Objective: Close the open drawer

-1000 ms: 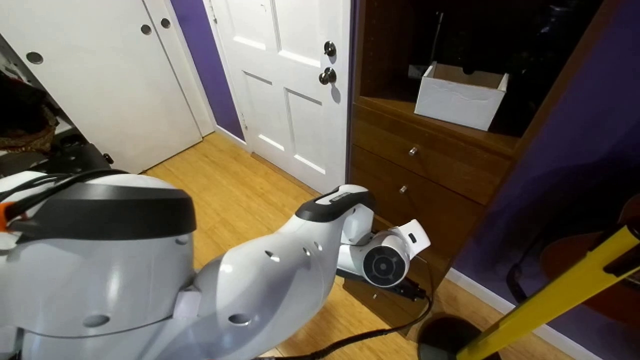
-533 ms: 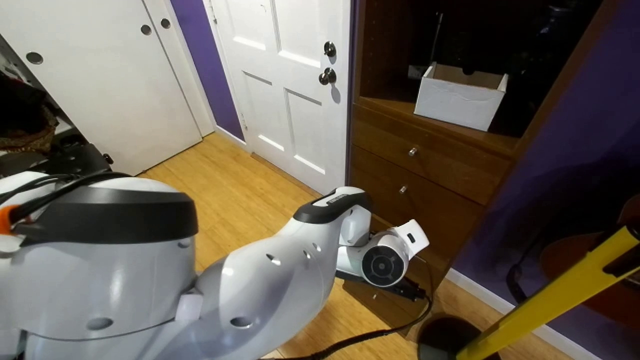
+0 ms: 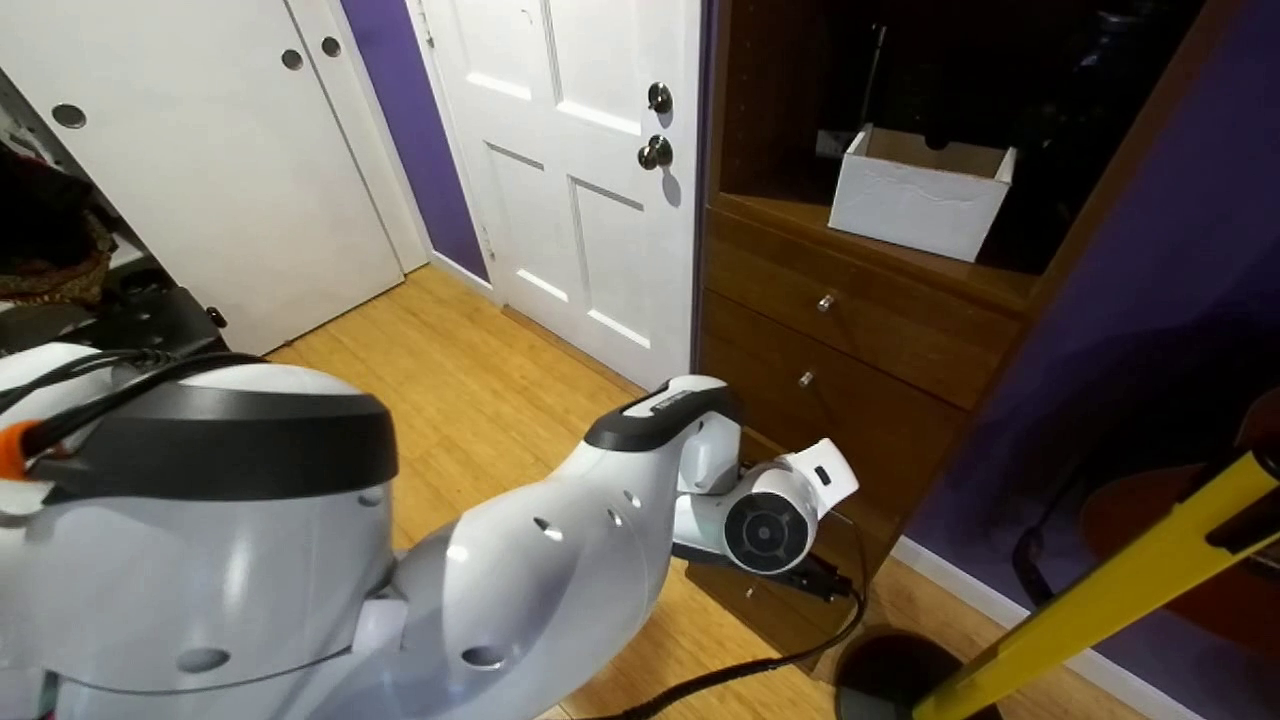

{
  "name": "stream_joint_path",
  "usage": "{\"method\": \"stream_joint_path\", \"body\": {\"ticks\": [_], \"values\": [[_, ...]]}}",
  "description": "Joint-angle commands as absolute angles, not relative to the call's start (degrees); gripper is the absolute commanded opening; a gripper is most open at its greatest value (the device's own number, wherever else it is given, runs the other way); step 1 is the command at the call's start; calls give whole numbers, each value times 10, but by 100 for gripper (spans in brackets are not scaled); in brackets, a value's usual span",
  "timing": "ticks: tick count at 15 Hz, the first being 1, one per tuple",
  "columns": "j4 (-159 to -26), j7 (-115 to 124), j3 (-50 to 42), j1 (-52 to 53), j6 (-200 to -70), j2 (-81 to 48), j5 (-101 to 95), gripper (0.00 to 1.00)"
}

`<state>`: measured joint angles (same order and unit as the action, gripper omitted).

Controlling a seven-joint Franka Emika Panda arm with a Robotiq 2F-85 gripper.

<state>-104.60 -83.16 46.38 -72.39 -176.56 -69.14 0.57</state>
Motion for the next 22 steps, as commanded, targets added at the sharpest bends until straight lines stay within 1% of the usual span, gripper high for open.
{"method": "stream_joint_path", "body": {"ticks": [1,7,9,14,15,16,17,18,19,20,22], "values": [[-1003,-824,502,-732,-1761,-756,-28,0],[-974,-847,553,-761,-1754,-828,-57,0],[-972,-835,546,-760,-1758,-828,-62,0],[-1027,-792,506,-757,-1791,-759,-58,0],[-1040,-782,496,-754,-1811,-744,-57,2],[-1049,-773,489,-752,-1828,-734,-59,27],[-1064,-753,477,-748,-1845,-715,-57,27],[-1074,-736,467,-743,-1866,-701,-60,30],[-1084,-720,457,-737,-1887,-688,-65,36],[-1095,-705,447,-732,-1921,-676,-74,45],[-1113,-655,405,-701,-1978,-634,-86,59]]}}
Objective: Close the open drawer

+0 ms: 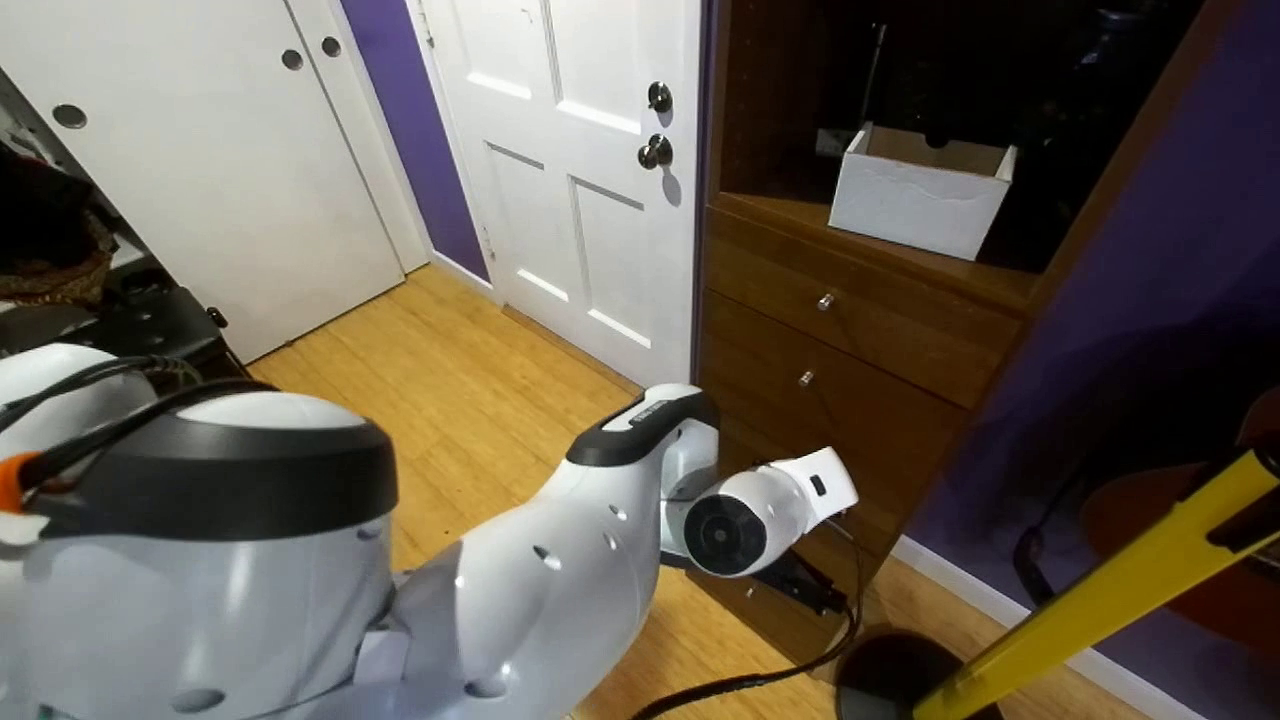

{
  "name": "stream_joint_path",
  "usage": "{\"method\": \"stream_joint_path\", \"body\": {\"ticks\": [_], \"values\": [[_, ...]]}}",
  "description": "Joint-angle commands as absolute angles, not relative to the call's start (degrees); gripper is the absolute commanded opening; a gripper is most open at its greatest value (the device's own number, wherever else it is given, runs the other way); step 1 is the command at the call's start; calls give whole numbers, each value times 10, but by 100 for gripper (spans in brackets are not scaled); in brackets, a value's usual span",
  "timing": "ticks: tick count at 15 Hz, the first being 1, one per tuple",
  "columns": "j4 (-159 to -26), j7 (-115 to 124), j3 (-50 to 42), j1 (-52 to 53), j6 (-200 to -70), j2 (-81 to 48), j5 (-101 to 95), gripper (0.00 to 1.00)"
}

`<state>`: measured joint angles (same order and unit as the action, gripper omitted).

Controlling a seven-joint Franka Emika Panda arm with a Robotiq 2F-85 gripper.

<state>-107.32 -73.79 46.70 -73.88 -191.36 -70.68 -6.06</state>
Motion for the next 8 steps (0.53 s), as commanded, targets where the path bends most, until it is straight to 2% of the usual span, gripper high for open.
{"method": "stream_joint_path", "body": {"ticks": [1,3,5,6,8], "values": [[-1120,-626,376,-678,-1999,-609,-84,67],[-1142,-557,290,-608,-2021,-547,-59,83],[-1176,-597,241,-550,-2033,-504,54,96],[-1191,-602,209,-511,-2035,-480,99,100],[-1232,-602,144,-427,-2031,-432,193,100]]}}
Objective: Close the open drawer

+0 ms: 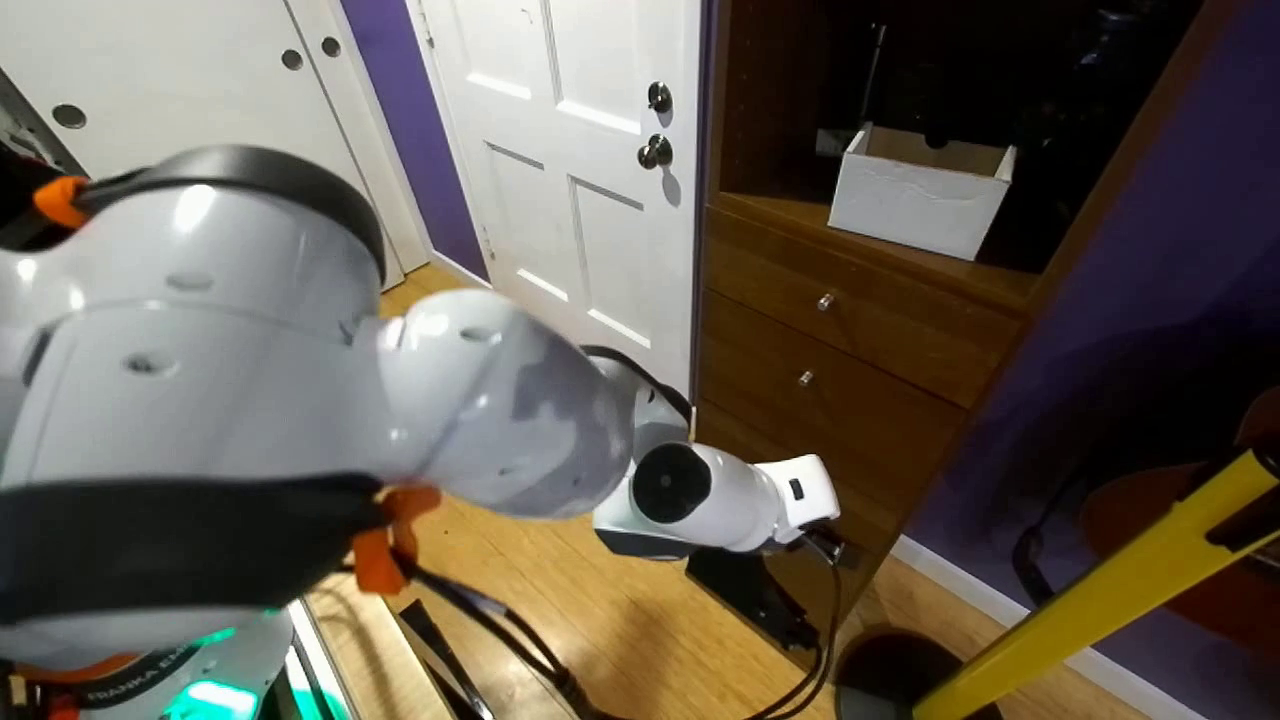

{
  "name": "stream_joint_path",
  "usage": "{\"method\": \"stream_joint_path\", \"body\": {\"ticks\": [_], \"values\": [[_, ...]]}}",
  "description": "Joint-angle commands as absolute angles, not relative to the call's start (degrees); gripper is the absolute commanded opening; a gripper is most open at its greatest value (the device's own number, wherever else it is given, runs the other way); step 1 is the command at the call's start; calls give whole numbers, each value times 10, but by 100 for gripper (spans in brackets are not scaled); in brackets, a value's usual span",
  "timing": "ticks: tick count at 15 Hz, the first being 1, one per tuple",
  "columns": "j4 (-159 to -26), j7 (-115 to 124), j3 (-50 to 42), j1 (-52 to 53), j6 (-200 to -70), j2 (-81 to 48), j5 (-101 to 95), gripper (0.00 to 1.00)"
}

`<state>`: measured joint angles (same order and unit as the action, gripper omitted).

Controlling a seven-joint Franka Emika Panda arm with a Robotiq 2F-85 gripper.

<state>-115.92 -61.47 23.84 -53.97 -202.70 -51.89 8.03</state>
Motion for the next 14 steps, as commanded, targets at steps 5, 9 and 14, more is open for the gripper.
{"method": "stream_joint_path", "body": {"ticks": [5,9,14], "values": [[-1331,-650,6,-216,-1949,-347,426,100],[-1387,-603,-113,-42,-1779,-285,494,100],[-1410,-456,-247,99,-1555,-199,360,100]]}}
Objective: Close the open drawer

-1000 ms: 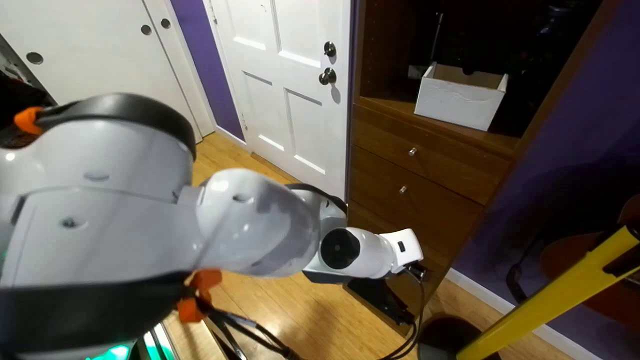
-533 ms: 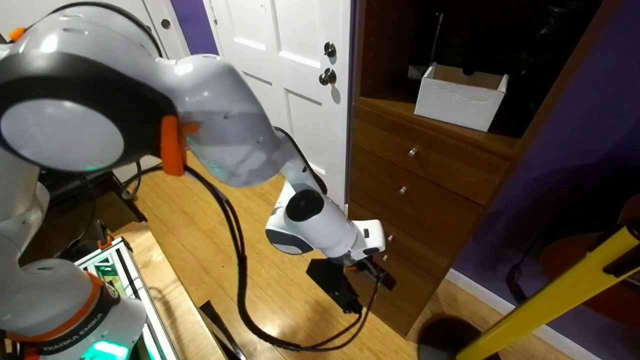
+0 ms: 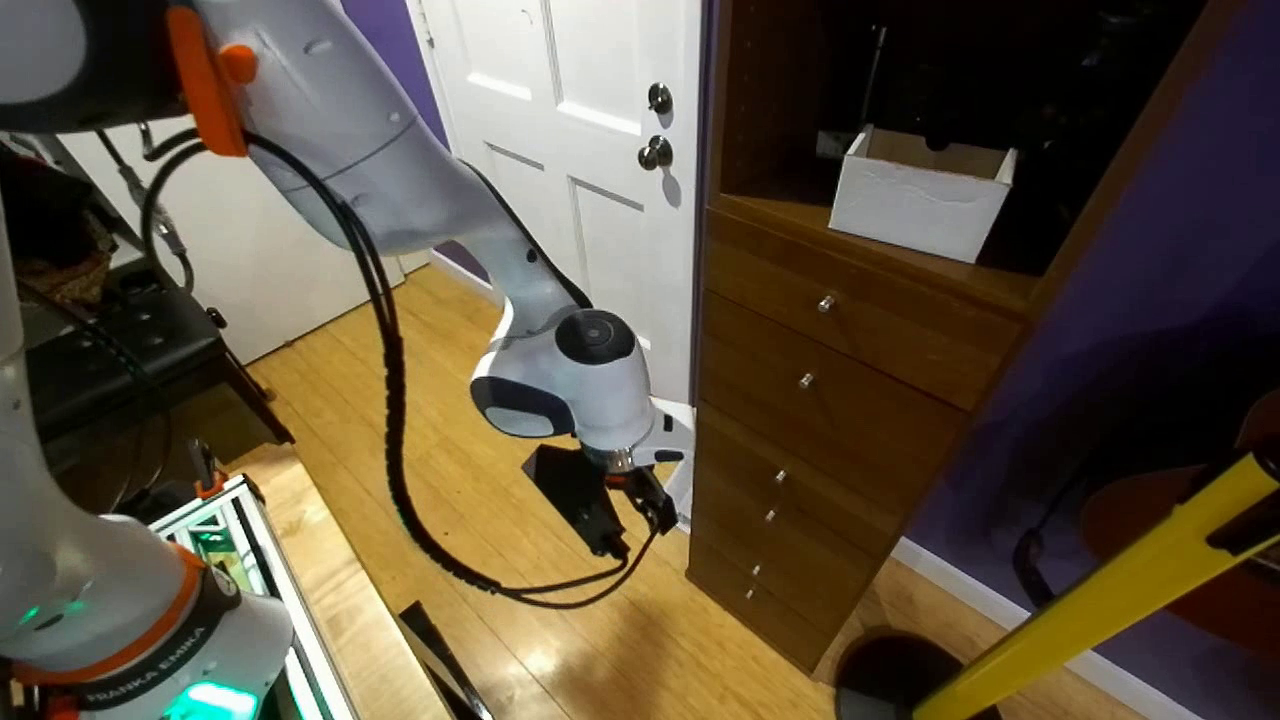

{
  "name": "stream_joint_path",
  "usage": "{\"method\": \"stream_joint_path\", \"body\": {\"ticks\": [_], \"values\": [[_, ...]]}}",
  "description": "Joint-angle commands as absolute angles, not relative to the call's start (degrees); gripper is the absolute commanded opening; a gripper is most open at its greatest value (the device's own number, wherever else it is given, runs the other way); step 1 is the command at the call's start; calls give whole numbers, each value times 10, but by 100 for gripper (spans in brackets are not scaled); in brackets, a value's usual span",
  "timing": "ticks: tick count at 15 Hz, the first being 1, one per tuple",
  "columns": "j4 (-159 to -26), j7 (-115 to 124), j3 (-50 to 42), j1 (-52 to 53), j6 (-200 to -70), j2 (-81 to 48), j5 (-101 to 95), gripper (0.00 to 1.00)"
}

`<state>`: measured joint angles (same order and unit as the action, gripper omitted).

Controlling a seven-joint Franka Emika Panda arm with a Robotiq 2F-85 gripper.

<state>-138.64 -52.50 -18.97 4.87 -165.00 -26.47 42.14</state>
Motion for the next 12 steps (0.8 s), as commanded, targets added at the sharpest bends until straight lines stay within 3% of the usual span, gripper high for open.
{"method": "stream_joint_path", "body": {"ticks": [1,7,12], "values": [[-1411,-400,-175,18,-1544,-160,287,100],[-1440,-403,-69,-78,-1520,-47,286,100],[-1439,-391,-60,-78,-1528,-35,281,100]]}}
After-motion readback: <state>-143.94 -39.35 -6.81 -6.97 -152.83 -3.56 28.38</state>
